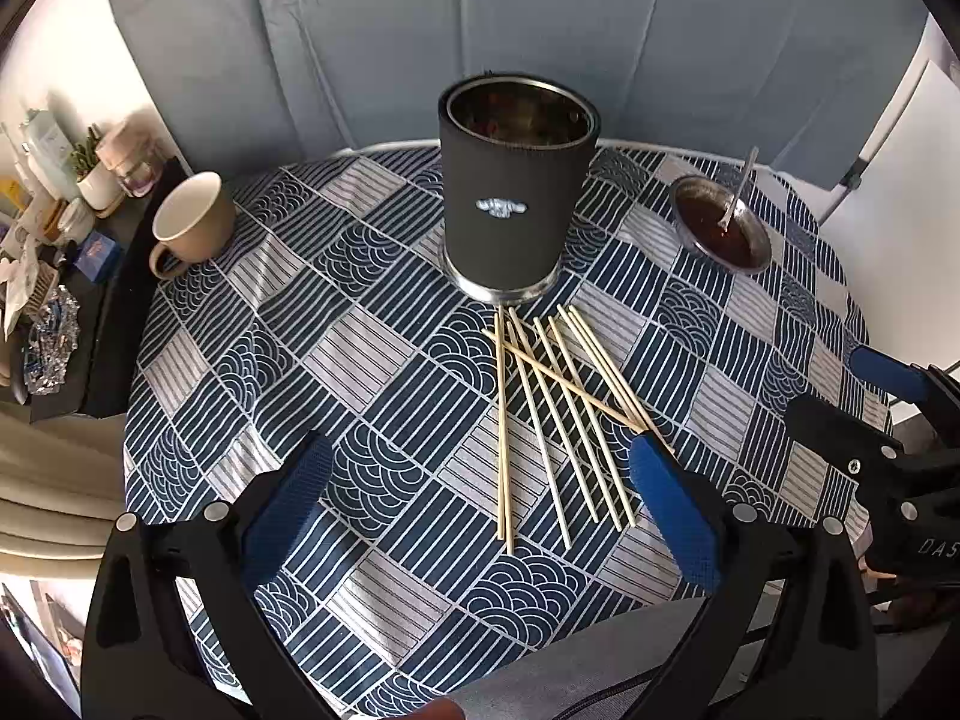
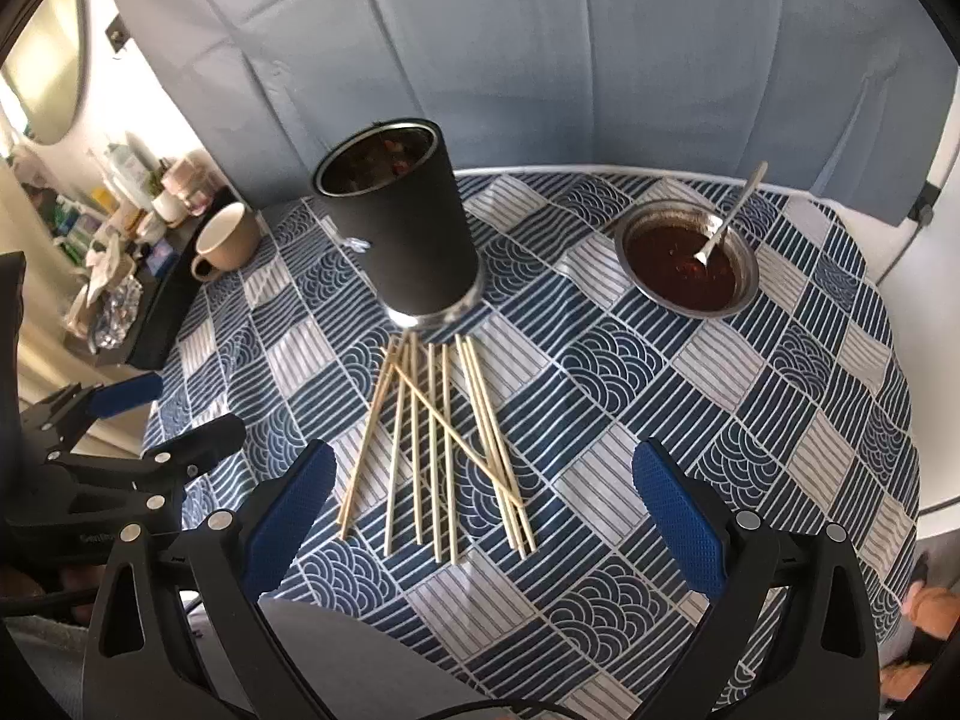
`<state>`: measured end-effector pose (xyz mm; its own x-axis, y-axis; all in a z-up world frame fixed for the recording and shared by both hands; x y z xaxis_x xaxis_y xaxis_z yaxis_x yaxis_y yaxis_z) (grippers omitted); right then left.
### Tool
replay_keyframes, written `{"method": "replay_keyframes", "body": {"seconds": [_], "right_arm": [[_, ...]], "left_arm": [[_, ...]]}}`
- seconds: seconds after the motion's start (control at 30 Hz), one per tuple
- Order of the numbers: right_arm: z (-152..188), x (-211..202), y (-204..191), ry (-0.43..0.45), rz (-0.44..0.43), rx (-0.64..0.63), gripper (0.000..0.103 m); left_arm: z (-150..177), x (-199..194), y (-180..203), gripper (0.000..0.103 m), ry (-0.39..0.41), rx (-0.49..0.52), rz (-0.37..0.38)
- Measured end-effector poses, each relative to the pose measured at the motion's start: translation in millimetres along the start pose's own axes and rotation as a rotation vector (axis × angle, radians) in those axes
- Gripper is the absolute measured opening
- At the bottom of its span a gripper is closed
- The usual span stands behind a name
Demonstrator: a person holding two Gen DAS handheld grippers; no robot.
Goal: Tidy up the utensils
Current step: 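Lower the left tool onto one wooden stick and close it while the right tool grasps another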
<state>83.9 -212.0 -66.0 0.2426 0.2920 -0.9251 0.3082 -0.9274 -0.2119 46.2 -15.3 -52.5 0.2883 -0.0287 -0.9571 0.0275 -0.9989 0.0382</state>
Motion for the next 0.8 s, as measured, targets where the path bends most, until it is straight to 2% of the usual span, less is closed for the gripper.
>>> {"method": "replay_keyframes", "body": {"seconds": [0.3,0.63,0.8], "right_arm": [[-18.7,37.4,6.5,-0.097,0.013,-0.022,0.095],[-33.8,84.4,18.6,-0.175,-0.003,-0.026,0.095],[-37.6,112.2,20.7,-0.229,-0.041,-0.051,0.094]], "left_arm": [[-16.4,39.8,3.6,0.097,-0.133,0.013,0.007],[-26.9,86.6,-6.7,0.097,-0.290,-0.038,0.041],[-33.5,110.7,-17.3,0.097,-0.338,-0.065,0.025]]}}
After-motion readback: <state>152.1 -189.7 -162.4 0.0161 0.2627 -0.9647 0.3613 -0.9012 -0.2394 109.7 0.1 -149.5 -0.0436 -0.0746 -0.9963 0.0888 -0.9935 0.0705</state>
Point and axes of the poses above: each gripper's, at about its wrist camera, not at the fingertips, and x roughly the way its jaws point, y to its right, z to its underside, the point moved 1 cm from there along x, roughly the way its jaws point, and after that the axes turned 9 degrees about -y, right-handed, at the moved point
